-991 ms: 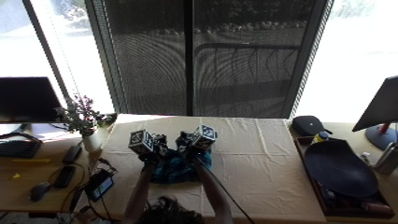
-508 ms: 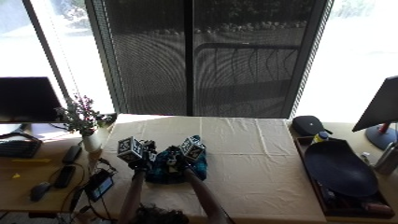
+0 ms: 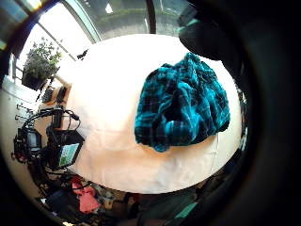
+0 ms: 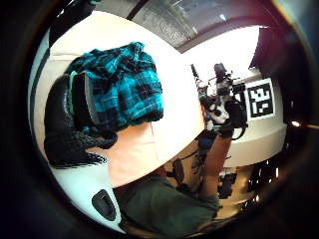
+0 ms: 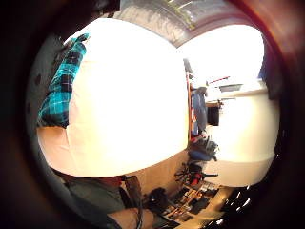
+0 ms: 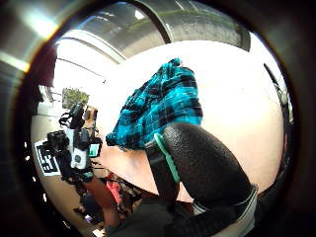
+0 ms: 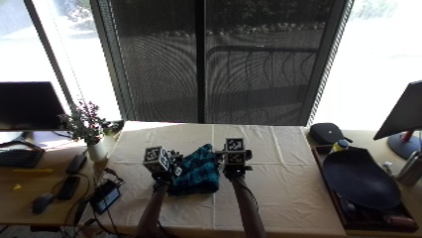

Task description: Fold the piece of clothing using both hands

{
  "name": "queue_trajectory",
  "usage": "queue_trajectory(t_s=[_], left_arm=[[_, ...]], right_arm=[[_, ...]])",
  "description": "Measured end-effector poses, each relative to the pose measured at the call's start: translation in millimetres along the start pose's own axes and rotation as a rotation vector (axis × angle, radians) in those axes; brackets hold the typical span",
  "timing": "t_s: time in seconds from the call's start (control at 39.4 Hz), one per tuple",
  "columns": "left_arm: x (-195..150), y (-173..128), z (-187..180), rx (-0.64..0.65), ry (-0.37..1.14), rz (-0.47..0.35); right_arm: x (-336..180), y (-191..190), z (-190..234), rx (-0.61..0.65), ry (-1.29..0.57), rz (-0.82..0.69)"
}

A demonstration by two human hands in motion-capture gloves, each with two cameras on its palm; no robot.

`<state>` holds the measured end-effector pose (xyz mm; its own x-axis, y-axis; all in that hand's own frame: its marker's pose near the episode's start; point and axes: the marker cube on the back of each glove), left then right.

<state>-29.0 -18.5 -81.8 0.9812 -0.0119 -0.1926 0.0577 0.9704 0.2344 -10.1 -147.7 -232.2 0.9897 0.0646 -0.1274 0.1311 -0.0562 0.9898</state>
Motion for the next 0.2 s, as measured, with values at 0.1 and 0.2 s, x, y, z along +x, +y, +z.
queue_trajectory(t_s=[0.1, 0.2], left_arm=[[18.7, 10.0, -7.3, -0.019, -0.067, 0.003], [0.6, -12.4, 34.7, -0.029, -0.053, 0.002]], right_arm=[[24.8, -7.8, -20.1, -0.017, 0.035, 0.02], [37.1, -1.4, -18.8, -0.022, 0.086, -0.001]])
